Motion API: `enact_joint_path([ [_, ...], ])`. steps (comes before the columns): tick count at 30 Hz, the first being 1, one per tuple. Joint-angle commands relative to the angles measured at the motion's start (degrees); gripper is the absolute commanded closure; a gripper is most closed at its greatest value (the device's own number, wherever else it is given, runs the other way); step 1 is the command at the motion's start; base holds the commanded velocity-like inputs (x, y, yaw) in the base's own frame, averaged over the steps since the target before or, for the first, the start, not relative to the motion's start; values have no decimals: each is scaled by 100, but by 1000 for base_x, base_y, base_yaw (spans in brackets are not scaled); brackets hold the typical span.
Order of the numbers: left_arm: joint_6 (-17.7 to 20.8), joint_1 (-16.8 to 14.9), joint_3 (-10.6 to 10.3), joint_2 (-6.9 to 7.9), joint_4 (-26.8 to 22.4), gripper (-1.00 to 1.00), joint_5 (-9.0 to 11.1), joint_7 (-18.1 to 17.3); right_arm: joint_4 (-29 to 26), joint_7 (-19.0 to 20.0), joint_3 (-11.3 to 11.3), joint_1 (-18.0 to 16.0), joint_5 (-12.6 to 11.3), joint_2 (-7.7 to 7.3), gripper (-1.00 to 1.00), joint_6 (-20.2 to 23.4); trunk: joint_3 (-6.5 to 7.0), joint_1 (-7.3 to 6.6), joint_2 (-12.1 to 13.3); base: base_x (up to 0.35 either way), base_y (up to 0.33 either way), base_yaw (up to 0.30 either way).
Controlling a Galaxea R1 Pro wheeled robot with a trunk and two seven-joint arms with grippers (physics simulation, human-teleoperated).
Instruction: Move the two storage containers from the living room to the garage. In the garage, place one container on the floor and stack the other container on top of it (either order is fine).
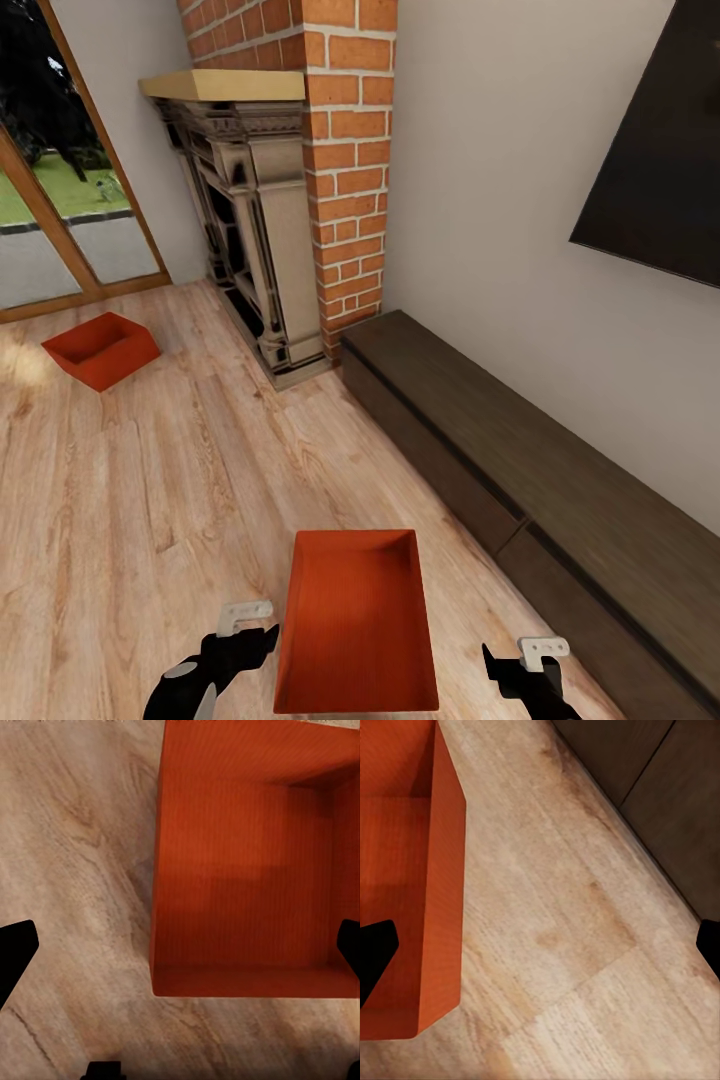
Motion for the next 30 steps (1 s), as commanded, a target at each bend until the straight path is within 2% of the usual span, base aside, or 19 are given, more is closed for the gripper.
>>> enact_joint_path([
  [1,35,-1,16,-3,-8,-100,46,-17,5,19,4,-3,-16,-2,-100,-19,-4,0,-2,0,0,0],
  [6,38,-1,21,-9,-7,-100,43,-11,-5,20,8,-3,20,-2,-100,5,-58,66,-122,0,0,0],
  [10,76,-1,15,-67,-7,-100,8,16,-84,24,8,-63,67,-2,-100,289,-130,153,-283,0,0,0],
  [12,90,-1,14,-145,-2,-100,-8,129,-301,31,8,-148,77,-2,-100,732,-166,197,-363,0,0,0],
  [14,101,-11,14,-191,0,-100,-13,401,-778,38,3,-201,79,21,-100,1377,-202,241,-443,0,0,0],
  [15,116,-73,13,-226,8,-100,-12,626,-1227,40,1,-219,57,39,-100,1826,-220,263,-483,0,0,0],
  [19,152,-246,12,-300,108,-100,-18,801,-1688,35,-2,-229,25,48,-100,2221,-291,351,-644,0,0,0],
  [21,277,-310,13,-316,125,-100,-15,912,-1748,37,-8,-230,15,50,-100,2269,-327,395,-724,0,0,0],
  [24,491,-371,11,-343,127,-100,4,1366,-1793,40,-26,-231,8,51,-100,2281,-381,461,-844,0,0,0],
  [26,522,-380,8,-362,140,-100,5,1534,-1799,41,-21,-231,7,51,-100,2280,-417,505,-925,0,0,0],
  [30,552,-385,5,-468,149,-100,9,1700,-1797,41,1,-232,6,51,-100,2280,-489,593,-1085,0,0,0],
])
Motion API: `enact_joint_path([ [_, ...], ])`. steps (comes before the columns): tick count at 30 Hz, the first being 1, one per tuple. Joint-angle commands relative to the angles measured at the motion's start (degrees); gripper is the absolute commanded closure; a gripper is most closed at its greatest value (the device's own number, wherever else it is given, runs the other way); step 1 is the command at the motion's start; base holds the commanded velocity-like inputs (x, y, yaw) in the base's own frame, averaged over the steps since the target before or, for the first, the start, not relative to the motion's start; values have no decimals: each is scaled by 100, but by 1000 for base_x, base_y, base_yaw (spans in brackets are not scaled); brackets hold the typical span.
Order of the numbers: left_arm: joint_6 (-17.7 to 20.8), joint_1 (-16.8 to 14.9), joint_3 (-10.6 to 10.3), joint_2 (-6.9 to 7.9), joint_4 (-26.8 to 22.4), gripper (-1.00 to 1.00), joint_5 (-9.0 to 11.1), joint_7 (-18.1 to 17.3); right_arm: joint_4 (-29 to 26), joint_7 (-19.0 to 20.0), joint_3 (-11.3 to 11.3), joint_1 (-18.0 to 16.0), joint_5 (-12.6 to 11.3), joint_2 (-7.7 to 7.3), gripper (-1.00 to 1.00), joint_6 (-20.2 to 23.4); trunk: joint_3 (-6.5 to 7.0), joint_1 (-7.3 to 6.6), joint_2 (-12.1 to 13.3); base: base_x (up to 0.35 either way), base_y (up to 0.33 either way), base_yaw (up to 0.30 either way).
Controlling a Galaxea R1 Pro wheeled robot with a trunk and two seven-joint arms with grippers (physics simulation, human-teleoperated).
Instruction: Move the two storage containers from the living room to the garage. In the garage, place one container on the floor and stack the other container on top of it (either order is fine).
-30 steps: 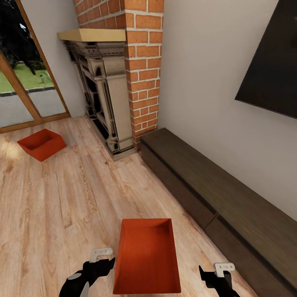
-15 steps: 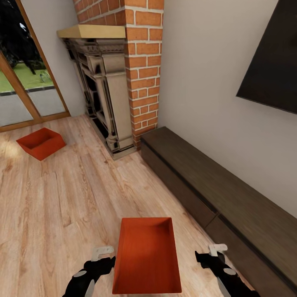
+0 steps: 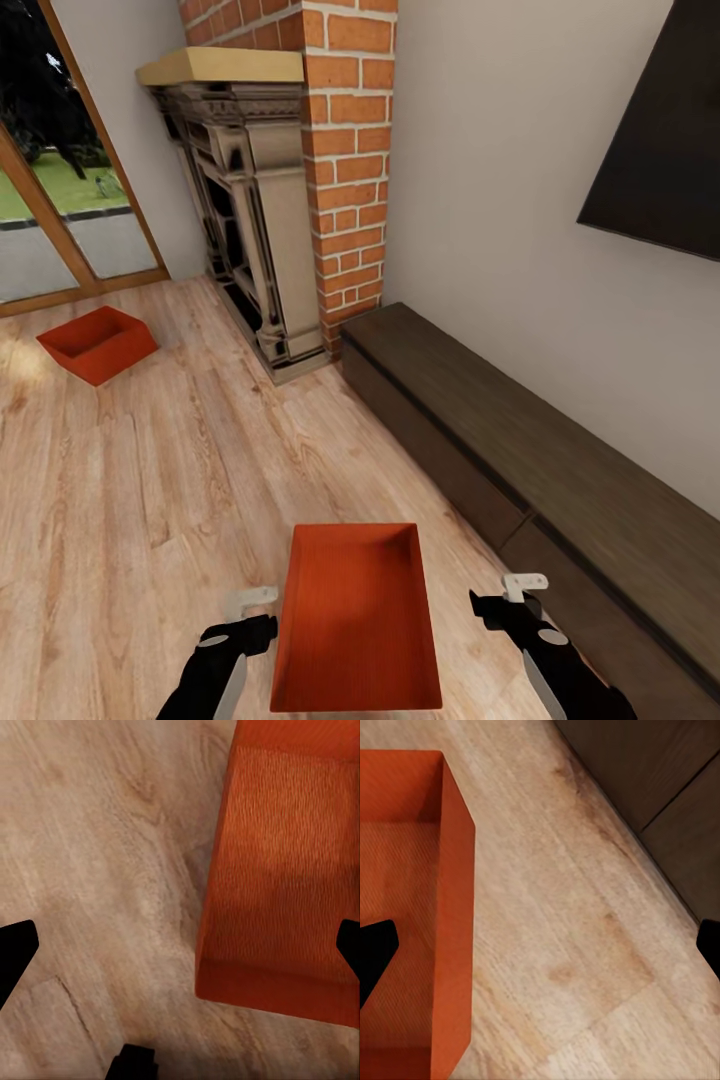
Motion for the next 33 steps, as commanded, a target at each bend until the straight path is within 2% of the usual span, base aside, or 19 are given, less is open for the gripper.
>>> enact_joint_path([
  [1,24,-2,5,-22,-7,-100,43,44,-8,18,6,0,-16,-3,-100,30,-23,22,-44,0,0,0],
  [6,17,-5,5,-30,-17,-100,52,64,-3,23,5,1,-18,-3,-100,25,-113,132,-244,0,0,0],
  [27,-13,-5,5,-23,-42,-100,61,0,8,25,10,2,-25,5,-100,23,-113,132,-244,0,0,0],
  [33,11,-5,5,-29,-21,-100,57,-16,20,25,12,1,-25,17,-100,23,-220,264,-485,0,0,0],
])
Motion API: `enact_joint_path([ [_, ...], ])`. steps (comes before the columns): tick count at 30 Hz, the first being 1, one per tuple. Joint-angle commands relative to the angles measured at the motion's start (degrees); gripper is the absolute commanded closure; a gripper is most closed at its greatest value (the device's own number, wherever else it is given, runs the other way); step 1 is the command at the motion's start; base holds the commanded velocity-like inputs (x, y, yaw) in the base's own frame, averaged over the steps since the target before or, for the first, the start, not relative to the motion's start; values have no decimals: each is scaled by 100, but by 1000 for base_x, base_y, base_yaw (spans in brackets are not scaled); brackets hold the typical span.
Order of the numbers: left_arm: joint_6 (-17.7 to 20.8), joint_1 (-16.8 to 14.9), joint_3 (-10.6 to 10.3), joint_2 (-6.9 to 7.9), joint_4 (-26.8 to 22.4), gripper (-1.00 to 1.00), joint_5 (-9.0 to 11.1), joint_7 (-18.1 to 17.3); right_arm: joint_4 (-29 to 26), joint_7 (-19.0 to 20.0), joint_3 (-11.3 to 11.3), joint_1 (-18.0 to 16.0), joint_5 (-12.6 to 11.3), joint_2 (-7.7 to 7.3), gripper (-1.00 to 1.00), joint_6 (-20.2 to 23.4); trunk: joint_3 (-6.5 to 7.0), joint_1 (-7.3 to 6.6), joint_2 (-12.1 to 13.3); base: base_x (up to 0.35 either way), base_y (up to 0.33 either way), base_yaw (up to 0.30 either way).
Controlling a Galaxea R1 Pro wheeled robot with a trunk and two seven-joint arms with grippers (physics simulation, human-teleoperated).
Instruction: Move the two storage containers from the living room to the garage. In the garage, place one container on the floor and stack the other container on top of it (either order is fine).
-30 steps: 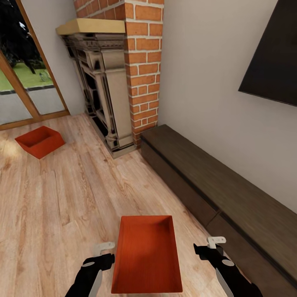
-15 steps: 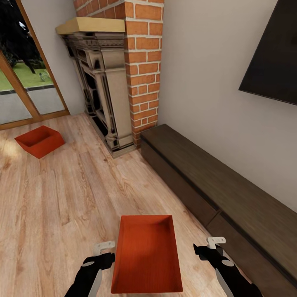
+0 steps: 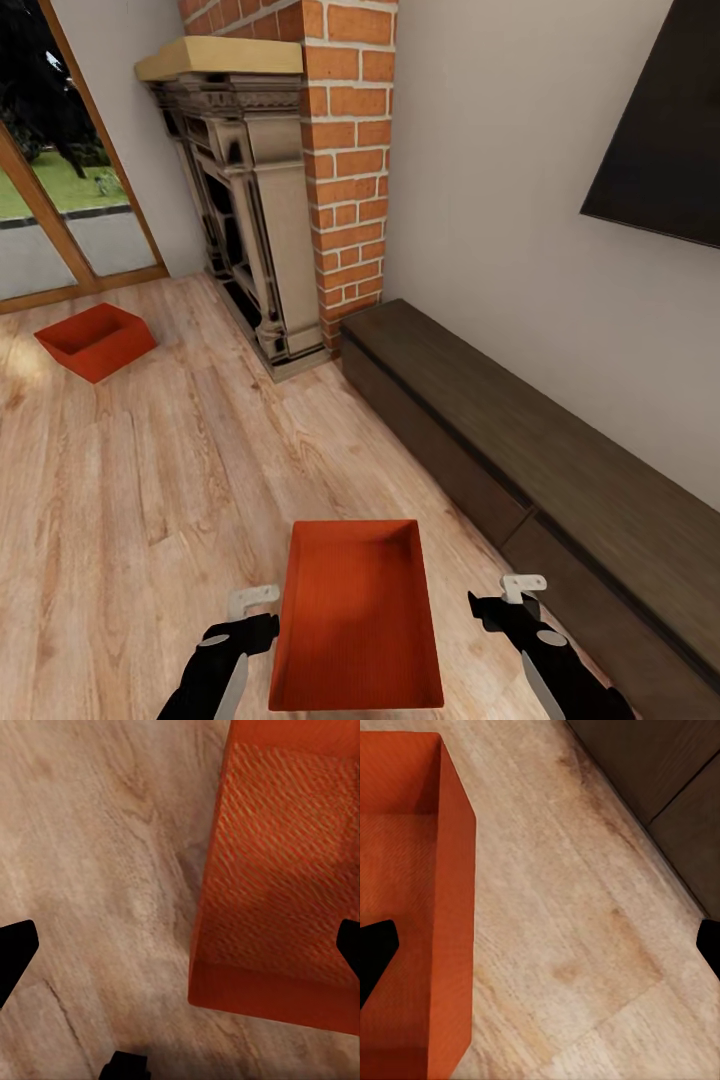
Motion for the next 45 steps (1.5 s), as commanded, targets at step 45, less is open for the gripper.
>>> enact_joint_path([
  [45,24,-2,5,1,32,-100,32,25,683,374,304,1,-3,305,-100,31,-813,988,-1808,0,0,0],
])
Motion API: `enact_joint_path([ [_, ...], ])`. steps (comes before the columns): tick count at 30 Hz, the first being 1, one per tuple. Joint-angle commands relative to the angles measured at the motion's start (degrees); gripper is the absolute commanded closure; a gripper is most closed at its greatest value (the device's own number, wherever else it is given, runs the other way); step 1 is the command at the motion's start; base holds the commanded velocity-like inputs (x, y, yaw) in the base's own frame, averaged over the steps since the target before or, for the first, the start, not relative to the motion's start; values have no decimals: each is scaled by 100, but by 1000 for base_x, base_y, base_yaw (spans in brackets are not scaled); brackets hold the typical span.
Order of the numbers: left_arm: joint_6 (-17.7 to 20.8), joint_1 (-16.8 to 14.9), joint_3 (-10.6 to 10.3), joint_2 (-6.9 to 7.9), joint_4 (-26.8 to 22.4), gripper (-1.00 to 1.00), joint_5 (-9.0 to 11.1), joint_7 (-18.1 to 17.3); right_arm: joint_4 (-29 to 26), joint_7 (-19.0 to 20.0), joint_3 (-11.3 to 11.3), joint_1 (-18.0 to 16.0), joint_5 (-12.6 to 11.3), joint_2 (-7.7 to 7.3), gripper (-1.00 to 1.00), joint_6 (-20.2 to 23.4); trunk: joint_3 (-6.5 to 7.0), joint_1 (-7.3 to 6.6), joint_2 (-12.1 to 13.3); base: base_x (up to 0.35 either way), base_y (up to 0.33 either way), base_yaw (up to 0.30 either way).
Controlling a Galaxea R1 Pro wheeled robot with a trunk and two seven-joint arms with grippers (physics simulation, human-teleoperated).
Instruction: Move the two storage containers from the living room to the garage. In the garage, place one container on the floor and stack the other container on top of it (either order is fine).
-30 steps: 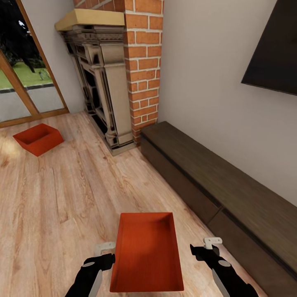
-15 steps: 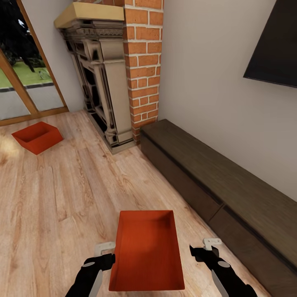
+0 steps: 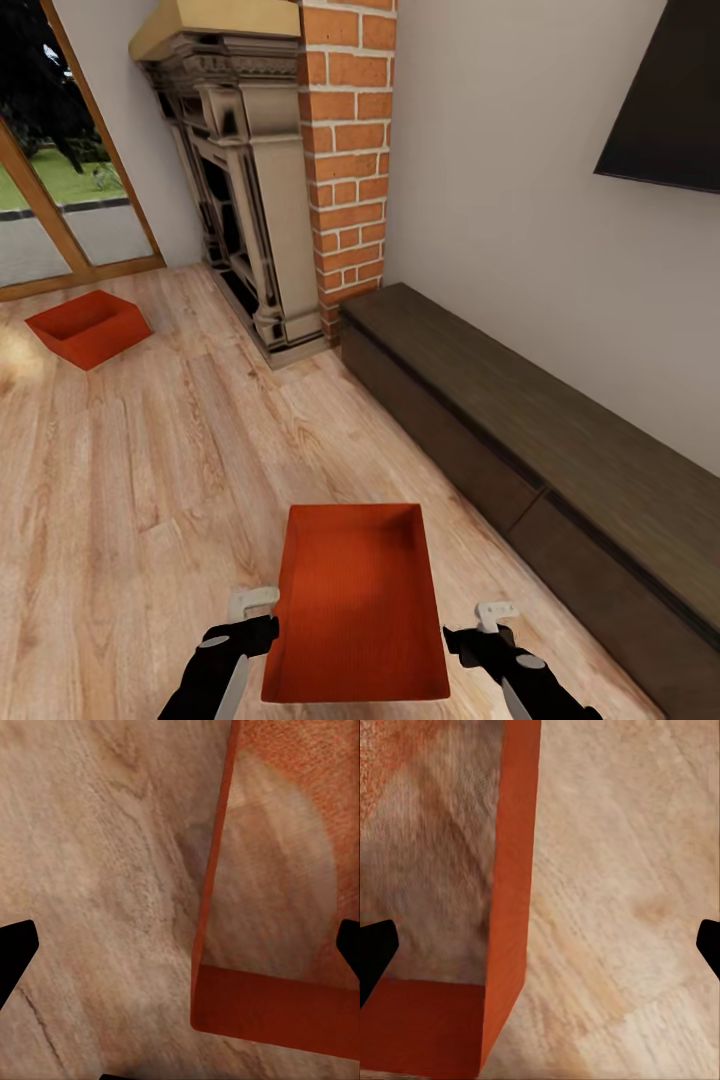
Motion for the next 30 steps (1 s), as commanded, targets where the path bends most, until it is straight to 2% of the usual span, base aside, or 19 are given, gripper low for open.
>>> enact_joint_path([
  [1,21,-2,6,-2,-8,-100,40,27,-1,139,31,0,-13,-7,-100,32,-23,22,-43,0,0,0],
  [4,16,-2,6,0,-8,-100,41,27,14,324,31,1,-6,-8,-100,26,-77,88,-164,0,0,0],
  [10,8,-2,6,2,-9,-100,39,27,18,386,-6,0,-1,-8,-100,16,-184,219,-404,0,0,0],
  [30,-27,-2,6,9,-10,-100,46,27,10,450,-100,1,-87,-10,-100,-38,-184,219,-404,0,0,0],
])
